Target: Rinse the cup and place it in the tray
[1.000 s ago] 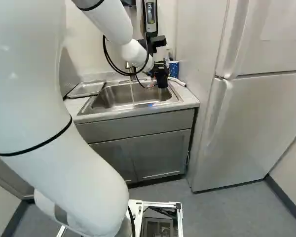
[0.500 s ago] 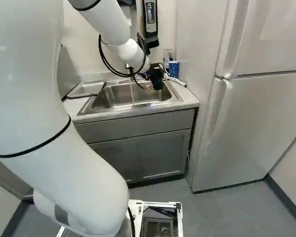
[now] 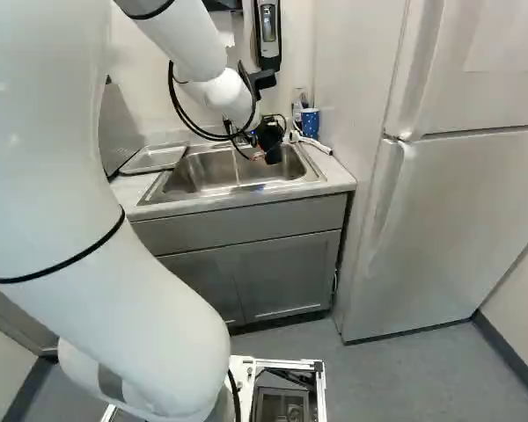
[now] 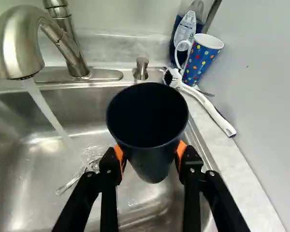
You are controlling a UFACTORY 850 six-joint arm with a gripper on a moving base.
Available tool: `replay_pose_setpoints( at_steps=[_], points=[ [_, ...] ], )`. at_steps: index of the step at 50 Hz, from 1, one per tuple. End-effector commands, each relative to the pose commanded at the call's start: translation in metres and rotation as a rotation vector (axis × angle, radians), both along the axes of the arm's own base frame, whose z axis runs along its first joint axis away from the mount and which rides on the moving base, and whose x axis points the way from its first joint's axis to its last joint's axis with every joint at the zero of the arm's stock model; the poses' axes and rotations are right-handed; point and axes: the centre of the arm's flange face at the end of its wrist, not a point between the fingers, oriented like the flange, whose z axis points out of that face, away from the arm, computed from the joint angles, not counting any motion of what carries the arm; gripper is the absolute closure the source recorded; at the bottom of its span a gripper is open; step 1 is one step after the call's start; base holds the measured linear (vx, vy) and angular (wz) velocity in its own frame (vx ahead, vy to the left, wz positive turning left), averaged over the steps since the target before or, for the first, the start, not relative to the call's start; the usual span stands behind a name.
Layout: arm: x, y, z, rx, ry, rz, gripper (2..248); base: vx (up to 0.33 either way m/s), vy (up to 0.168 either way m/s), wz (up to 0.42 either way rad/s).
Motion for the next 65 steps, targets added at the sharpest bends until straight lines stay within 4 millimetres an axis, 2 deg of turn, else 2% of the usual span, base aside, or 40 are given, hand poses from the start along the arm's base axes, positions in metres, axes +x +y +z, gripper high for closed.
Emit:
replay_pose_setpoints(
  at_steps=[36,65],
  points=[
    [-0.013,0.035,-0.001,-0.123,0.02,0.165,130,0.0,0.0,0.0],
    [-0.018,0.049,-0.003,0.101,0.031,0.038,130,0.0,0.0,0.0]
  ],
)
